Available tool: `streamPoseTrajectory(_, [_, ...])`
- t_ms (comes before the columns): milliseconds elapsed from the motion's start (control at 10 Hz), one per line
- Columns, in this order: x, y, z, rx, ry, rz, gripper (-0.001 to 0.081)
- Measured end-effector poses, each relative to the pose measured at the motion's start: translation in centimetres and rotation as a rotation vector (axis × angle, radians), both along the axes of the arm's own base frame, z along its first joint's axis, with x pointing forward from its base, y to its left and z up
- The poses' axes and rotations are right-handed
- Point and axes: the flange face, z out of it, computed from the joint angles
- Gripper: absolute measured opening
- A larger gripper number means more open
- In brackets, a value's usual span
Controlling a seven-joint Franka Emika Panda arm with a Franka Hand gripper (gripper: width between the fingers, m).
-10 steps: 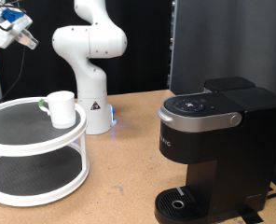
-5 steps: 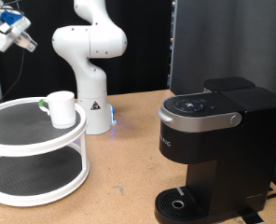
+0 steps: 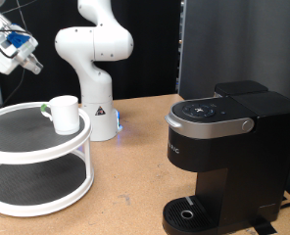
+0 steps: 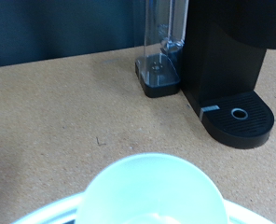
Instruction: Make a cup of coffee with the keurig machine
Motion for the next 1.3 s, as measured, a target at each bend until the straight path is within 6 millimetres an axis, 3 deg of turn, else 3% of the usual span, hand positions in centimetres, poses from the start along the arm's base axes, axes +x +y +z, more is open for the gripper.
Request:
streamPoseTrajectory(500, [-0.5,1.0,-3.7,-0.01,-0.012,-0.045,0.0001])
streamPoseTrajectory(700, [-0.7,1.3,-4.6,-0.016,-0.011,-0.062,0.0274])
streamPoseTrajectory(800, [-0.8,1.4,-5.0,-0.022,-0.011,-0.073,0.0274])
streamPoseTrajectory(900, [-0.9,1.5,-5.5,-0.029,-0.013,-0.082,0.0441])
streamPoseTrajectory(1000, [-1.0,1.6,-5.9,-0.036,-0.015,-0.09,0.0441])
streamPoseTrajectory(1200, [-1.3,1.7,-6.8,-0.05,-0.019,-0.11,0.0755])
streamPoseTrajectory(1300, [-1.4,1.8,-7.2,-0.056,-0.023,-0.114,0.0755])
